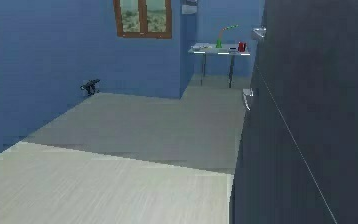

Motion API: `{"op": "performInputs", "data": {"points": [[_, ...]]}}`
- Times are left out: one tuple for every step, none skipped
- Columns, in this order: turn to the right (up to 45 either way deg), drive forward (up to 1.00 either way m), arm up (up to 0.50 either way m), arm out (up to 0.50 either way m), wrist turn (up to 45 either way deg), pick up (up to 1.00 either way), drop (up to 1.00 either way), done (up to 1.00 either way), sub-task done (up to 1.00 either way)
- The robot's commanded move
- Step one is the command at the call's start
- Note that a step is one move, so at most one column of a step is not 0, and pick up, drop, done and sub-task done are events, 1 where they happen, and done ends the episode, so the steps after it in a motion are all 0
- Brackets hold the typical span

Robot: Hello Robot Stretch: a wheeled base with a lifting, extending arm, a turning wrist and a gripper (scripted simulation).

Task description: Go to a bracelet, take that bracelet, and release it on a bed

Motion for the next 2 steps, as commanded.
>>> {"op": "performInputs", "data": {"points": [[0.0, 0.8, 0.0, 0.0, 0.0, 0.0, 0.0, 0.0, 0.0], [3.0, 0.0, 0.0, 0.0, 0.0, 0.0, 0.0, 0.0, 0.0]]}}
